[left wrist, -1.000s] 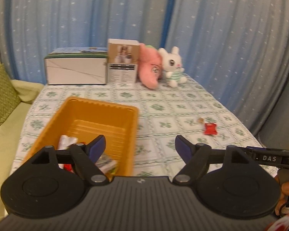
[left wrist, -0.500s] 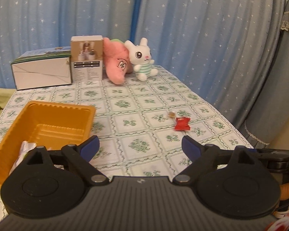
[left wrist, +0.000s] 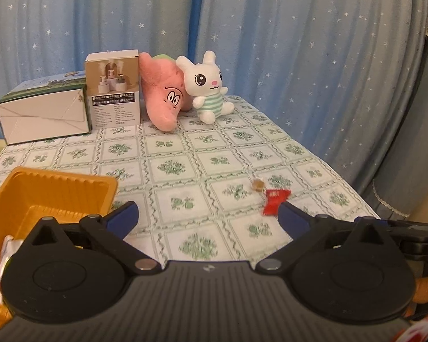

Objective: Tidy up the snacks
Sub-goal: 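Move both open tools back toward the last red candy on the table, then grasp the small red candy with the right tool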

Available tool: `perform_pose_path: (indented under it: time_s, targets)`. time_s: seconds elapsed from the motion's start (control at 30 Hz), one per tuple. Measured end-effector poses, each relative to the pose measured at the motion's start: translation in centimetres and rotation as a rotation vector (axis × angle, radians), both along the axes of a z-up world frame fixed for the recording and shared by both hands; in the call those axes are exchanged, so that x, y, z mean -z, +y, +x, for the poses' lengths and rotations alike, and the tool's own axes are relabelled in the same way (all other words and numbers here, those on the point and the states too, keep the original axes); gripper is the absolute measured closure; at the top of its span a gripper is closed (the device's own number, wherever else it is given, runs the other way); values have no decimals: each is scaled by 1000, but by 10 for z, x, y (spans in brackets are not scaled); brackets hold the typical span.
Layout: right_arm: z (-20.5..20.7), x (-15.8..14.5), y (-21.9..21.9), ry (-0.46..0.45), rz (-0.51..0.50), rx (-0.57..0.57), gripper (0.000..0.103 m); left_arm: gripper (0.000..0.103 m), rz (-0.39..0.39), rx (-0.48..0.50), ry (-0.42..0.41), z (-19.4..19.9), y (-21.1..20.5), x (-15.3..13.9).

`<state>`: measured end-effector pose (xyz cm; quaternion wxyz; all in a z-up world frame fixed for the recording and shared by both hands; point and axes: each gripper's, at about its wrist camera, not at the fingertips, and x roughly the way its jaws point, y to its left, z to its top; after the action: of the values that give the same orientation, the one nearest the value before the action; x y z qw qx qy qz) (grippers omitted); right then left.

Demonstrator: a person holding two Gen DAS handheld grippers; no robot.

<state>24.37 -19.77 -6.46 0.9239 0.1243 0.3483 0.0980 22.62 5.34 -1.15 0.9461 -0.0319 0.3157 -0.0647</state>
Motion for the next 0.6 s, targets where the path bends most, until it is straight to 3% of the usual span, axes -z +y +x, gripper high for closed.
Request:
perform_pose_path:
  time_s: [0.27,0.4,0.6]
  targets:
    - [60,23,6,21,90,5,29,0,0,-3,6,52,-10,28]
    - [83,31,13,10,54,-6,29,0,-22,-17,20,69,-8,41]
    - [108,53,25,49,21,-36,44,0,-21,-28,40,83,-6,53]
